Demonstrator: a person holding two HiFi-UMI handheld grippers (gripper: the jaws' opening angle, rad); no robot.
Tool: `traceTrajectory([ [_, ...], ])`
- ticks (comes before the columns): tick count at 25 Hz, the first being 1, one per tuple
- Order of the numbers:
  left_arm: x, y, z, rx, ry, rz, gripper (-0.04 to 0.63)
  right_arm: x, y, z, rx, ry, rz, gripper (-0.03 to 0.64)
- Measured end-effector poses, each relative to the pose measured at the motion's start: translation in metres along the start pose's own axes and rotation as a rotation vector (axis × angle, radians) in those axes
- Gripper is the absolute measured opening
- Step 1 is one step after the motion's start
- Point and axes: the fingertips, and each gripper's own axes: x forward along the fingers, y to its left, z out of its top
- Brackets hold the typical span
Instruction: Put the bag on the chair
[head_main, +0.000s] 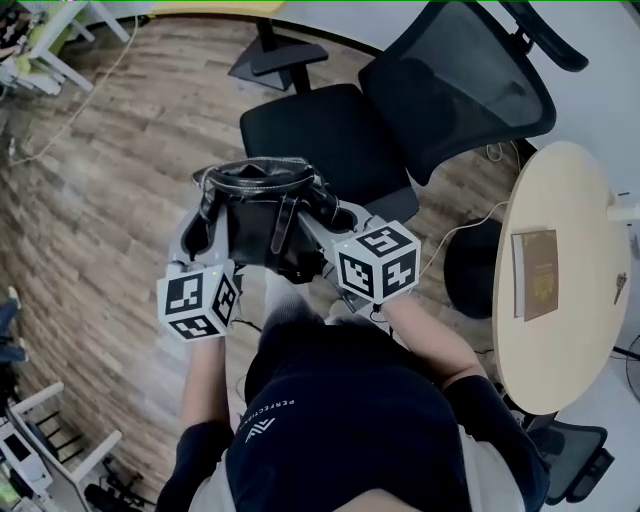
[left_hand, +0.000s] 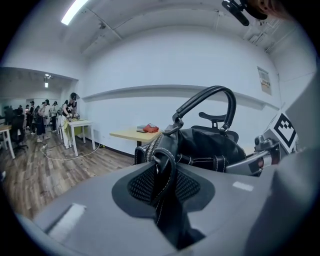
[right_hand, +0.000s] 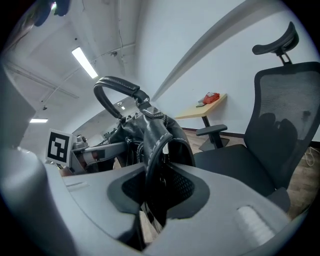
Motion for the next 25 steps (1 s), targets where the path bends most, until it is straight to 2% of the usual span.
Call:
traceTrajectory([
  [12,0.134,0.009,0.021,0.081,0.117,-0.251,0.100,0.049,-0.076,0.034,0.189,-0.061,-0.211,0.077],
  [25,0.238,-0.042,0.021,0.199,0.198,-0.507,0.097,0.046,-0.152,0.036,0.343,-0.139,-0.453,0.081],
])
